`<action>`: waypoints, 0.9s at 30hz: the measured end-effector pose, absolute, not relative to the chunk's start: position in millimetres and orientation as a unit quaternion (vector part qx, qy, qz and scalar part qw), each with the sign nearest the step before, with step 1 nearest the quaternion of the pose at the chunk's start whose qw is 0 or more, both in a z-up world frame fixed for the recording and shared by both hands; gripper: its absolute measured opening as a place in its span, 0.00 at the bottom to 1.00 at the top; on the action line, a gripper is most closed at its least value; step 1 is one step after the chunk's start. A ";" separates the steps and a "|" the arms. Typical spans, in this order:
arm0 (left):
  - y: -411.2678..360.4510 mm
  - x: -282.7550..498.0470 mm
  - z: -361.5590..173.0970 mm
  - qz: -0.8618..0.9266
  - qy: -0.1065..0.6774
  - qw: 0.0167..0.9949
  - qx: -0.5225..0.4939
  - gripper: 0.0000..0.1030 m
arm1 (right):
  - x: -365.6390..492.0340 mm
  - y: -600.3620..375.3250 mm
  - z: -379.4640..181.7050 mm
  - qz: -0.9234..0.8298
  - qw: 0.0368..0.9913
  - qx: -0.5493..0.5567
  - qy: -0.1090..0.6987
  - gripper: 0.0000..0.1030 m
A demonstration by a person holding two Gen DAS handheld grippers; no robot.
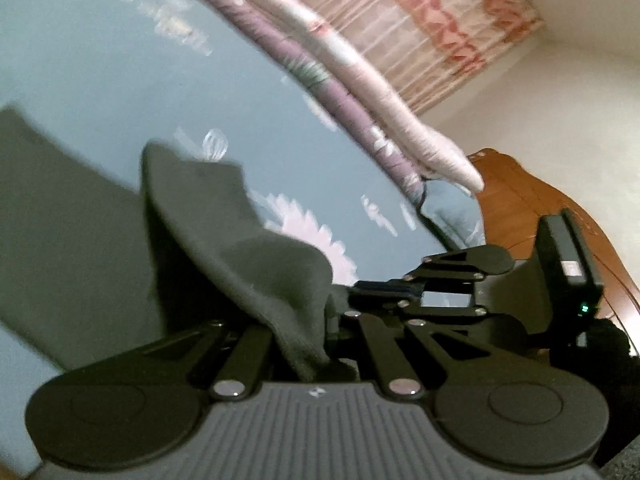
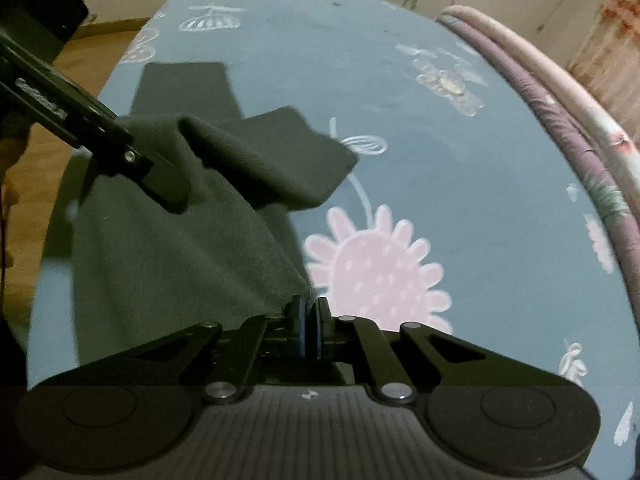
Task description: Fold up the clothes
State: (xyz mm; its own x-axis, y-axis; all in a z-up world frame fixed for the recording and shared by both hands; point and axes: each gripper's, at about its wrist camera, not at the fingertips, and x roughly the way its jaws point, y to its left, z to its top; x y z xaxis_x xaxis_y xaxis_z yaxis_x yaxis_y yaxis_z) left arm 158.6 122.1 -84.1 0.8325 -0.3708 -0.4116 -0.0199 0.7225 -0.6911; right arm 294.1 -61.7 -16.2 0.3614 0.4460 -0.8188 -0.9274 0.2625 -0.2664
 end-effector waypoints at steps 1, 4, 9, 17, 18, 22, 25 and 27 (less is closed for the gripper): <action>122.0 159.6 -83.5 -0.095 0.270 0.891 -0.353 0.02 | 296.2 -60.2 -17.6 0.467 0.734 -0.382 0.313 0.06; 123.5 162.7 -93.3 -0.082 0.280 0.890 -0.350 0.03 | 301.2 -55.6 -28.2 0.460 0.741 -0.374 0.316 0.06; 129.1 162.6 -119.9 -0.063 0.311 0.873 -0.371 0.05 | 308.7 -59.7 -43.6 0.443 0.763 -0.334 0.331 0.09; 130.5 165.5 -114.8 -0.067 0.322 0.878 -0.348 0.05 | 301.2 -145.1 5.2 0.349 0.831 -0.236 0.363 0.13; 130.6 165.5 -114.3 -0.067 0.324 0.877 -0.347 0.05 | 299.2 -155.2 0.4 0.336 0.834 -0.227 0.374 0.14; 130.7 163.9 -113.6 -0.058 0.333 0.876 -0.345 0.05 | 298.8 -178.5 -29.3 0.298 0.842 -0.184 0.411 0.14; 130.5 161.5 -110.1 -0.047 0.334 0.879 -0.337 0.05 | 306.8 -177.2 -46.9 0.287 0.853 -0.147 0.410 0.14; 131.7 160.7 -108.6 -0.042 0.336 0.877 -0.340 0.05 | 313.1 -173.8 -52.4 0.282 0.861 -0.129 0.403 0.14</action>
